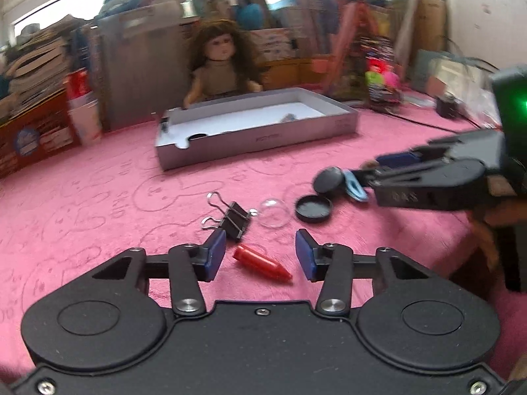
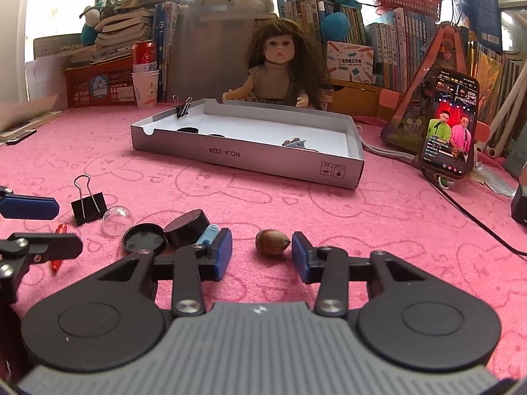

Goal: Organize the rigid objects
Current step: 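Reach the left tool toward the red crayon while the right tool reaches the brown nut, then close the left tool on the red crayon while the right tool grasps the brown nut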

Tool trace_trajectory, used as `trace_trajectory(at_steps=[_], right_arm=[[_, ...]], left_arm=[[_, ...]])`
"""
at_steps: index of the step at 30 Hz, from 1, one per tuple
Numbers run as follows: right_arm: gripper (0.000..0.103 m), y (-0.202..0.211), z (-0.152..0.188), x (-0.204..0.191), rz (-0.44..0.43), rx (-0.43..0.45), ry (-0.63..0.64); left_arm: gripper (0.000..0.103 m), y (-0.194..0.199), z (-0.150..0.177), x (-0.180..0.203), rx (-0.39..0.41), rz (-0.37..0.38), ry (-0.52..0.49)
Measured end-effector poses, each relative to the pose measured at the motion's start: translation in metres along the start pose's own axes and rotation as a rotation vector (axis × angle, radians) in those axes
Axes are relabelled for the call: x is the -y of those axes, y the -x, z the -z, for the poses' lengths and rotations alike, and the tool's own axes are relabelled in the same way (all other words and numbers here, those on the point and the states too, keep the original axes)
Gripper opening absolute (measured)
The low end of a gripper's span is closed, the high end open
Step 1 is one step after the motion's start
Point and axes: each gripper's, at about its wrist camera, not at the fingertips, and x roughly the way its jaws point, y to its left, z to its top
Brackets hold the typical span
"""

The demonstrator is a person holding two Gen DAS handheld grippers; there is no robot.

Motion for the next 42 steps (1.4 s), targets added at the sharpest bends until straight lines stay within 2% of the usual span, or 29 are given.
trace_trajectory(at_steps=[5,12,18,22,24,27,32,42], right_arm=[[0.047,0.000,-0.001,0.001,-0.007,-0.002,0.003],[0.047,0.000,-0.001,0.001,-0.013,-0.003,0.011],[0.047,0.000,-0.001,0.002,-0.015,-0.005,0.010],[0.039,0.001,-0.001,0.000,-0.019,0.000,0.013],[0.031,0.001,-0.001,-0.002,-0.012,0.005,0.015],[0.026,0.001,-0.002,-0.001,-0.007,0.006,0.007],[0.025,0.000,-0.004,0.002,-0.005,0.002,-0.022],[0.025,0.001,-0.014,0.009,-0.003,0.019,-0.066]], left_arm=[[0.046,0.002,0.004,-0.001,-0.021,0.054,-0.103],[0.046,-0.003,0.005,-0.011,-0.029,0.121,-0.169],[0.042,-0.008,0.005,-0.023,-0.044,0.180,-0.103],[0.042,-0.008,0.005,-0.023,-0.044,0.162,-0.078],[0.042,-0.008,0.004,-0.021,-0.047,0.144,-0.074],[0.042,-0.009,0.001,-0.019,-0.049,0.109,-0.062],[0.041,-0.010,-0.004,-0.023,-0.049,0.072,-0.010],[0.041,-0.008,-0.028,-0.027,-0.003,0.048,0.041]])
